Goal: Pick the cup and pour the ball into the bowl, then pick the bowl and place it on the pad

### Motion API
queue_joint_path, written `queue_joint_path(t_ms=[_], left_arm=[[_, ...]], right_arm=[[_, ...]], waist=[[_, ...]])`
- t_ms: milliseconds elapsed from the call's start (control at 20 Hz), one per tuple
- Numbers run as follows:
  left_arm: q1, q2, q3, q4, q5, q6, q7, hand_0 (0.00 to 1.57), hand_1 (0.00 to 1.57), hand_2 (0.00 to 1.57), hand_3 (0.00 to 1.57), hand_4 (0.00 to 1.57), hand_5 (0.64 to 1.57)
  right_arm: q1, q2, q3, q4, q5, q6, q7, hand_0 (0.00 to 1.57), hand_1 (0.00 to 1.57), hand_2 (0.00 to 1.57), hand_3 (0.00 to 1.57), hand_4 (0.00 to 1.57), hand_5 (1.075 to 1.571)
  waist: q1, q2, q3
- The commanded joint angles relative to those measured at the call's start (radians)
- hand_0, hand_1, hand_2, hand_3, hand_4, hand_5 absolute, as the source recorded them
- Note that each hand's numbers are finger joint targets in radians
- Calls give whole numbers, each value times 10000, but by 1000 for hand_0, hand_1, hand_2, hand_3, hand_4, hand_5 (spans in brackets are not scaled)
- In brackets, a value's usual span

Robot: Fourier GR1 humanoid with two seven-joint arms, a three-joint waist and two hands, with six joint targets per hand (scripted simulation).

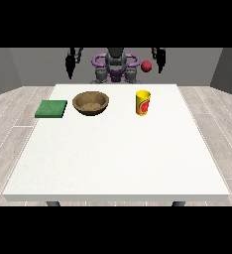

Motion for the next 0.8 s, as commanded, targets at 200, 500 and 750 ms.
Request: queue_joint_path(t_ms=[200,500,750], left_arm=[[-182,480,112,-964,60,-83,976,0,0,0,0,0,1535],[-522,-964,56,-2223,2399,262,3533,0,0,0,0,0,1535],[156,-826,62,-2718,2782,304,4303,0,0,0,0,0,1544]], right_arm=[[-169,-464,-115,-1011,-45,90,883,0,0,0,305,1058,1571],[-1414,894,1781,-2172,-463,-1936,3419,0,0,0,0,829,1571],[-1196,912,4712,-2377,-32,-4825,4771,0,0,0,0,576,1568]], waist=[[5,-2529,-285],[995,-4894,-378],[828,-4708,-368]])
